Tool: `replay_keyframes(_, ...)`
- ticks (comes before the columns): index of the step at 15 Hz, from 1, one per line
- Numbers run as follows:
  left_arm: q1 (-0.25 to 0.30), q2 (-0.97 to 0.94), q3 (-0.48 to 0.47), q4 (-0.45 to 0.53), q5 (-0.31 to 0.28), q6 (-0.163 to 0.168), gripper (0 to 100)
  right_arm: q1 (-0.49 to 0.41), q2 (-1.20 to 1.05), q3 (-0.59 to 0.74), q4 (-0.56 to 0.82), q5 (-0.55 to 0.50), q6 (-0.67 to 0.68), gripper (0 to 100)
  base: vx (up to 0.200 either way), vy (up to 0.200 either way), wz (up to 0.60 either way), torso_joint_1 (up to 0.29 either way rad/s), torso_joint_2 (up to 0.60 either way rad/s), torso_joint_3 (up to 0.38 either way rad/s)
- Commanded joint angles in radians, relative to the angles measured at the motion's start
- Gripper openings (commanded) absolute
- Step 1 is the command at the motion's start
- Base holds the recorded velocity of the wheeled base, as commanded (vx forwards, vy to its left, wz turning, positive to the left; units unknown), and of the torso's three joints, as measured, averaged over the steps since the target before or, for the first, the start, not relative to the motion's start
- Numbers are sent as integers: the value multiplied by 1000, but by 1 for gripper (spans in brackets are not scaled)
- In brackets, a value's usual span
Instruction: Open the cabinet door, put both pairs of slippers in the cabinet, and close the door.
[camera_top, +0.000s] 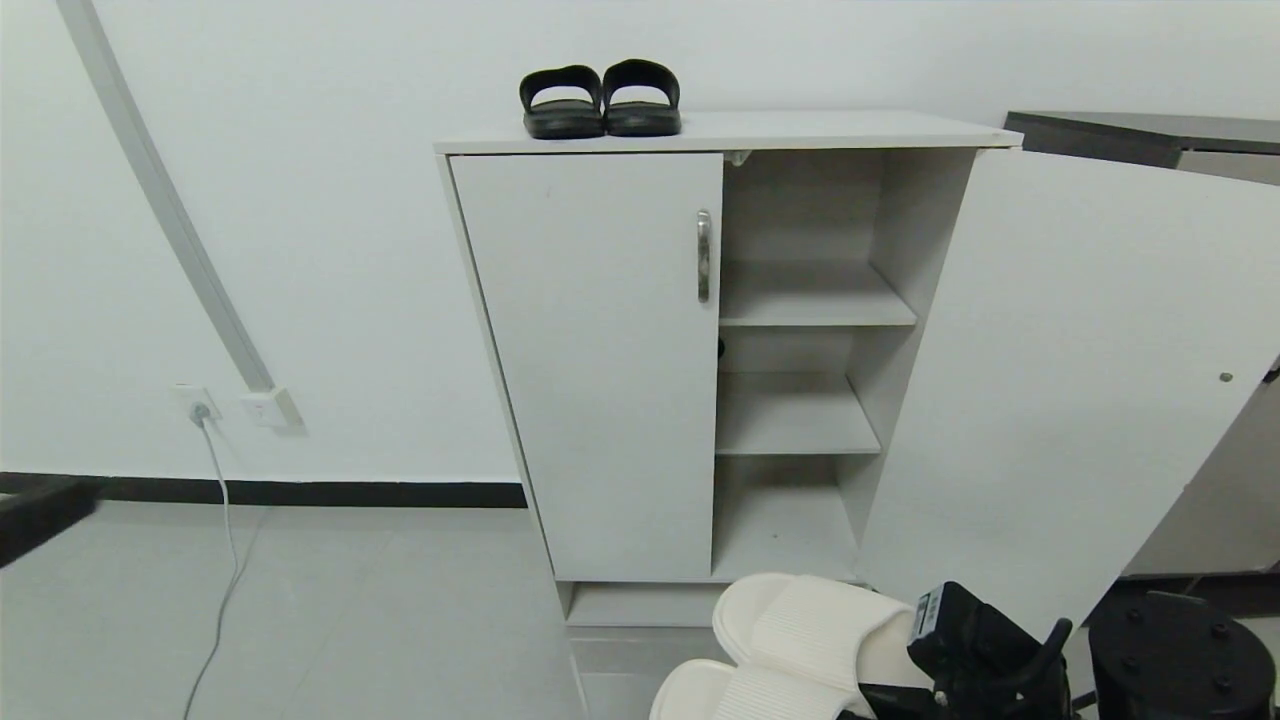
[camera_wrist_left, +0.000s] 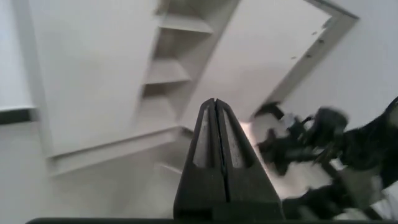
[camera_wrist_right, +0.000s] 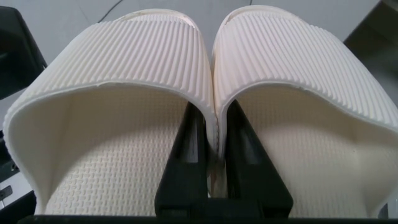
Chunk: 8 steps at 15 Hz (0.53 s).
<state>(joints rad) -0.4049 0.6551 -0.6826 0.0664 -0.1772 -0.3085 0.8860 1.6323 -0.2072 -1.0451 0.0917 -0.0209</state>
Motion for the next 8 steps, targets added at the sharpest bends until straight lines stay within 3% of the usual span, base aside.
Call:
replay_keyframes(1, 159, -404, 156, 205, 70, 88, 0, -5, 3, 0, 0, 0, -1, 0, 0, 0, 0, 0, 0, 0)
replay_keyframes(2, 172, -453, 159, 243, 79, 88, 0, -7, 3, 0, 0, 0, -1, 0, 0, 0, 0, 0, 0, 0)
replay_keyframes(3, 218, -519, 193, 302, 91, 88, 0, -7, 3, 0, -1, 0, -1, 0, 0, 0, 0, 0, 0, 0)
replay_keyframes(5, 276, -563, 281, 303, 140, 106, 0, -7, 0, 0, -1, 0, -1, 0, 0, 0, 0, 0, 0, 0)
replay_keyframes(6, 278, -563, 331, 302, 262, 151, 0, -7, 0, 2, 0, 0, -1, 0, 0, 0, 0, 0, 0, 0)
replay_keyframes(7, 279, -565, 359, 296, 311, 177, 0, -7, 0, 2, -1, 0, -1, 0, 0, 0, 0, 0, 0, 0)
replay_keyframes(8, 279, -565, 448, 220, 344, 213, 0, -7, 3, 0, 0, 2, -1, 0, 0, 0, 0, 0, 0, 0)
